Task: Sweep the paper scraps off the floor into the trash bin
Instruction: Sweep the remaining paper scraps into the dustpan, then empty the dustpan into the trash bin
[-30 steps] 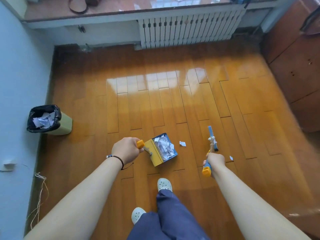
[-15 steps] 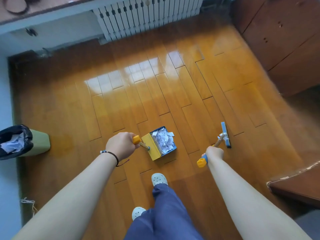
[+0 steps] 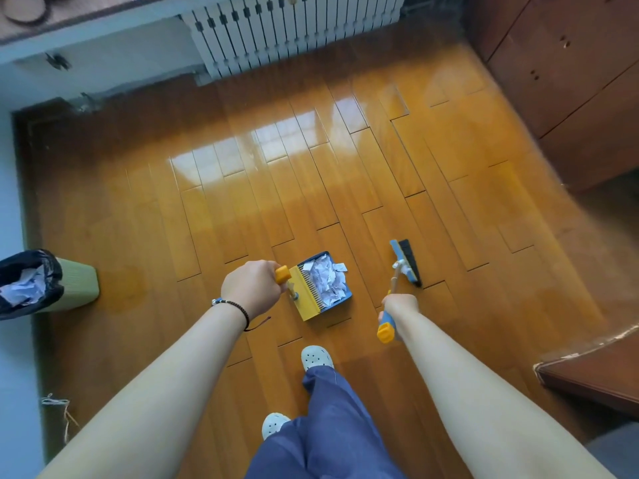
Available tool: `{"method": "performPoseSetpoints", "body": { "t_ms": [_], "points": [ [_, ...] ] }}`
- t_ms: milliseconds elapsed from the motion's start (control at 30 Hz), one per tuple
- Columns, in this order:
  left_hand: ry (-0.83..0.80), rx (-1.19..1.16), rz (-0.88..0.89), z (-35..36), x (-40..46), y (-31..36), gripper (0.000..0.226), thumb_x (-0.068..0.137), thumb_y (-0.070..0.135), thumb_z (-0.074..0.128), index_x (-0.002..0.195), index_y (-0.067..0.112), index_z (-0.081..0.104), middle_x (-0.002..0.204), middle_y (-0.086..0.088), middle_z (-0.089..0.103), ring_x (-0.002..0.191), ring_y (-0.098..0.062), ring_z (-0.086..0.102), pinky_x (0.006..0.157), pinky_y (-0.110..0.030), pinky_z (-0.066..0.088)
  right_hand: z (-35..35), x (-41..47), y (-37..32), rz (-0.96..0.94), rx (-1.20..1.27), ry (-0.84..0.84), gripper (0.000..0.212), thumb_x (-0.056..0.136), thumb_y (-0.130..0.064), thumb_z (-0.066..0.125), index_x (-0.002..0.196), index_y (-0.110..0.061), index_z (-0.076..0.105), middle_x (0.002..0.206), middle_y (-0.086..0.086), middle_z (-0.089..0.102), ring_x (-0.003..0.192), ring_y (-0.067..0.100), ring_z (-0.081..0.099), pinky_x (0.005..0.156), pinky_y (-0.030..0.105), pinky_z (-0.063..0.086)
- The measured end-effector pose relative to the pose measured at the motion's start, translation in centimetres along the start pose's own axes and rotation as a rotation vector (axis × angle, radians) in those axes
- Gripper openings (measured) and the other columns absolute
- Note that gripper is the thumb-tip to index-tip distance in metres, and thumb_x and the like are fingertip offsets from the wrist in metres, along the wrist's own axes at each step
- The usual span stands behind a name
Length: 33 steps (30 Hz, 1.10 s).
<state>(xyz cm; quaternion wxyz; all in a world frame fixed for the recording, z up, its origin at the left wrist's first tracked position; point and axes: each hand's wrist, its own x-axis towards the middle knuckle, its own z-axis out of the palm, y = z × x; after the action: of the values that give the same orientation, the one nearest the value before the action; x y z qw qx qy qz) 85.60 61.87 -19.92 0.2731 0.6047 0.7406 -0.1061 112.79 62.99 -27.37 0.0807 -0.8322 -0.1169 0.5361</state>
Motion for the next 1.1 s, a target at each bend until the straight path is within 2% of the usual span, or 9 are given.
{"method": "performPoseSetpoints", "body": {
  "t_ms": [100, 233, 300, 367, 433, 633, 867, 1000, 1100],
  "points": [
    [0.001, -0.009, -0.009, 0.3, 0.1, 0.1, 0.018, 0.095, 0.045, 0.063, 0.098, 0.028, 0.067, 0.076, 0.008, 0.064, 0.07, -0.017, 0.064, 0.063, -0.033, 0.059, 3.0, -1.8, 0.6, 0.024, -0.1, -0.088, 0.027, 0.094, -0.003, 0.042, 0.12, -0.003, 0.05, 0.084, 0.016, 0.058, 0.057, 0.024, 0.055, 0.043, 0.025, 0.045],
    [-0.011, 0.005, -0.011, 0.3, -0.3, 0.6, 0.018, 0.097, 0.041, 0.061, 0.104, 0.026, 0.067, 0.082, 0.006, 0.065, 0.073, -0.018, 0.063, 0.062, -0.03, 0.054, 5.4, -4.6, 1.8, -0.032, -0.23, -0.2, 0.025, 0.095, -0.002, 0.044, 0.119, -0.001, 0.05, 0.077, 0.014, 0.055, 0.053, 0.022, 0.052, 0.044, 0.026, 0.046],
    [-0.018, 0.014, -0.013, 0.3, -0.4, 0.9, 0.019, 0.097, 0.04, 0.061, 0.105, 0.024, 0.067, 0.085, 0.004, 0.067, 0.076, -0.02, 0.064, 0.063, -0.03, 0.053, 6.0, -5.3, 2.4, 0.031, -0.27, -0.235, 0.018, 0.098, -0.006, 0.043, 0.112, -0.001, 0.052, 0.072, 0.012, 0.051, 0.051, 0.021, 0.048, 0.039, 0.022, 0.043],
    [-0.006, 0.008, -0.027, 0.3, -0.6, 0.7, 0.021, 0.098, 0.04, 0.061, 0.102, 0.021, 0.066, 0.084, 0.002, 0.067, 0.076, -0.022, 0.065, 0.062, -0.03, 0.053, 5.9, -6.4, 2.5, 0.037, -0.291, -0.254, 0.011, 0.099, -0.01, 0.042, 0.103, -0.005, 0.051, 0.07, 0.008, 0.047, 0.051, 0.018, 0.044, 0.033, 0.017, 0.038],
    [0.016, -0.007, -0.04, 0.3, -0.8, 0.6, 0.022, 0.098, 0.041, 0.06, 0.096, 0.019, 0.064, 0.08, 0.002, 0.063, 0.074, -0.023, 0.063, 0.06, -0.03, 0.05, 5.7, -7.4, 2.4, -0.018, -0.32, -0.273, 0.007, 0.098, -0.01, 0.044, 0.1, -0.007, 0.05, 0.071, 0.005, 0.047, 0.052, 0.014, 0.045, 0.037, 0.018, 0.039],
    [0.05, -0.176, -0.157, 1.0, -3.0, -2.1, 0.026, 0.096, 0.043, 0.06, 0.081, 0.022, 0.058, 0.073, 0.004, 0.061, 0.07, -0.023, 0.063, 0.059, -0.029, 0.052, 4.7, -9.7, 1.3, -0.038, -0.336, -0.301, 0.017, 0.097, -0.005, 0.044, 0.11, 0.0, 0.053, 0.068, 0.014, 0.05, 0.031, 0.019, 0.045, 0.033, 0.016, 0.038],
    [0.145, -0.499, -0.377, -0.1, -6.8, -8.7, 0.022, 0.096, 0.041, 0.062, 0.082, 0.024, 0.064, 0.073, 0.003, 0.066, 0.072, -0.023, 0.064, 0.058, -0.029, 0.05, 8.6, -15.0, -1.8, -0.285, -0.615, -0.327, 0.016, 0.096, -0.008, 0.048, 0.11, -0.003, 0.053, 0.083, 0.014, 0.055, 0.051, 0.02, 0.051, 0.041, 0.022, 0.046],
    [0.228, -0.621, -0.481, -0.9, -9.2, -12.2, 0.021, 0.096, 0.041, 0.062, 0.084, 0.024, 0.066, 0.073, 0.004, 0.066, 0.072, -0.021, 0.063, 0.061, -0.03, 0.052, 12.2, -18.8, -3.6, -0.454, -0.8, -0.346, 0.01, 0.096, -0.009, 0.048, 0.103, -0.004, 0.054, 0.074, 0.006, 0.052, 0.056, 0.015, 0.051, 0.049, 0.023, 0.046],
    [0.291, -0.668, -0.552, -1.3, -11.3, -14.7, 0.023, 0.096, 0.041, 0.062, 0.082, 0.023, 0.065, 0.072, 0.004, 0.065, 0.071, -0.02, 0.062, 0.06, -0.03, 0.051, 14.6, -21.2, -4.1, -0.495, -0.858, -0.339, 0.017, 0.097, -0.009, 0.049, 0.111, -0.001, 0.055, 0.078, 0.014, 0.055, 0.053, 0.023, 0.054, 0.045, 0.026, 0.048]
  ]
}}
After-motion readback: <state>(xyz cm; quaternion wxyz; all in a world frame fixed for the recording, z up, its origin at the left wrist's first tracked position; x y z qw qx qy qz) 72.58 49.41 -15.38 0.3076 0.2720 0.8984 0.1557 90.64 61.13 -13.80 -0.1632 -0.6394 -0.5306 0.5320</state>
